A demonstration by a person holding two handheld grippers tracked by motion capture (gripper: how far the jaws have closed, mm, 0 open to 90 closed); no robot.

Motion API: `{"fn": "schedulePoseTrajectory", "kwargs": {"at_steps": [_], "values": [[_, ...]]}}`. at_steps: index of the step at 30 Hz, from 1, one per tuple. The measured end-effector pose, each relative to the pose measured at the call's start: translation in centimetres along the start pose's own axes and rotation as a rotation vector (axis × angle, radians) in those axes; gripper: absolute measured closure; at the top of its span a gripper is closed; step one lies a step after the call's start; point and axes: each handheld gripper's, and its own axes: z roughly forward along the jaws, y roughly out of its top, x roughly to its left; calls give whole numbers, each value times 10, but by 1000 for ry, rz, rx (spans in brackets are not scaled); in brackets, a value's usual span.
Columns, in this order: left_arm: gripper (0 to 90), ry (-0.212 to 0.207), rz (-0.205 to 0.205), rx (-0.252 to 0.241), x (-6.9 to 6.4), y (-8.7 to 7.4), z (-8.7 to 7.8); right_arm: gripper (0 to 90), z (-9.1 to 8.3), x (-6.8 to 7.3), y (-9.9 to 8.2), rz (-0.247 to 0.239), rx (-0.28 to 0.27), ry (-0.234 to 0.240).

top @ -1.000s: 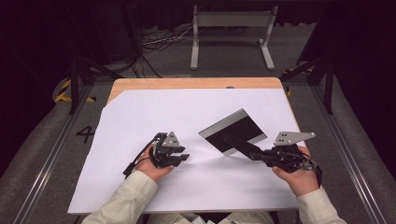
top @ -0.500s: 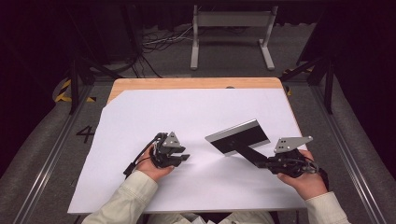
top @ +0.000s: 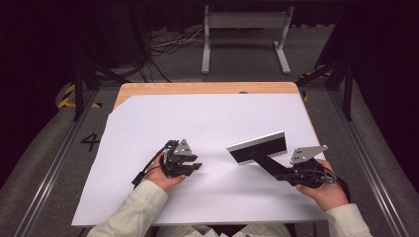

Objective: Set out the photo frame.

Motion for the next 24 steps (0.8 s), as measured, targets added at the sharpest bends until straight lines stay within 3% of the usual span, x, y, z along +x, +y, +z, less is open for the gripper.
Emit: {"fn": "schedulePoseTrajectory", "kwargs": {"at_steps": [9,24], "values": [[646,-5,2,-2,0,1,2,806,5,-4,-5,9,32,-19],[646,-4,4,-6,0,2,3,758,19,-2,-9,-37,169,-98]]}}
